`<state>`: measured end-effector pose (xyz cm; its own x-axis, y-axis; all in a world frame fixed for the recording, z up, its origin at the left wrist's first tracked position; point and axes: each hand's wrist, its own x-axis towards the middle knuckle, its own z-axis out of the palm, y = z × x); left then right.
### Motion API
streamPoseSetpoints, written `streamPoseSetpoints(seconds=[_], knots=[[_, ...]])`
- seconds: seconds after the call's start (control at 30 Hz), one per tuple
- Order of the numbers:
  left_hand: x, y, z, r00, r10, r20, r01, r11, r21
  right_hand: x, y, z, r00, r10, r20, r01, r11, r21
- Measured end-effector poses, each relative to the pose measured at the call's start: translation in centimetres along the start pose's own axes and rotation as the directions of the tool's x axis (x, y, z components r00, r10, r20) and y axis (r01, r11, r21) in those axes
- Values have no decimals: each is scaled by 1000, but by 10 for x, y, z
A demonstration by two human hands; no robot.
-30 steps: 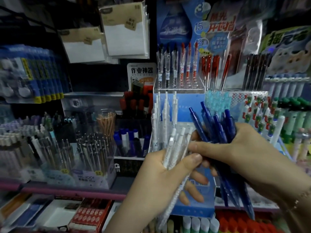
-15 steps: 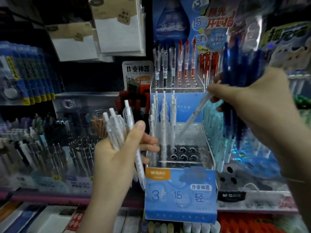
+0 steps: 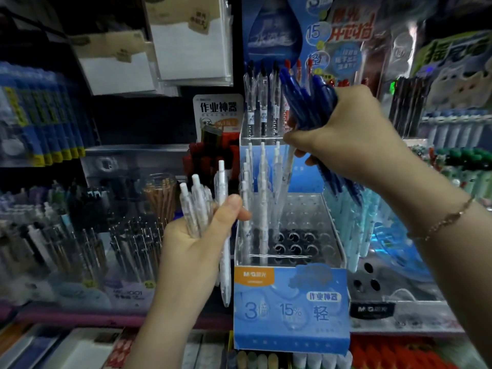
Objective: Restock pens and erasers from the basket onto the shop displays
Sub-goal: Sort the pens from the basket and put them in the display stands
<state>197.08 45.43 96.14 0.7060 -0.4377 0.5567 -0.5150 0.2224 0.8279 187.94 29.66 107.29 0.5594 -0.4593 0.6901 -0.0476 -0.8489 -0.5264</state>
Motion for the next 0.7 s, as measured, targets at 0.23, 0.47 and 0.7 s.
streamPoseSetpoints(seconds=[0.23,0.47,0.7], knots=[[3,4,-1,996,-72,48,78,986,-145,-2,6,13,988,49,147,-43,998,-48],[9,7,2,997,-31,67,43,980,-195,-7,12,28,967,112,231,-87,989,-117],[17,22,6,998,45,34,-37,977,-211,-18,6,17,989,89,120,-88,996,-20]])
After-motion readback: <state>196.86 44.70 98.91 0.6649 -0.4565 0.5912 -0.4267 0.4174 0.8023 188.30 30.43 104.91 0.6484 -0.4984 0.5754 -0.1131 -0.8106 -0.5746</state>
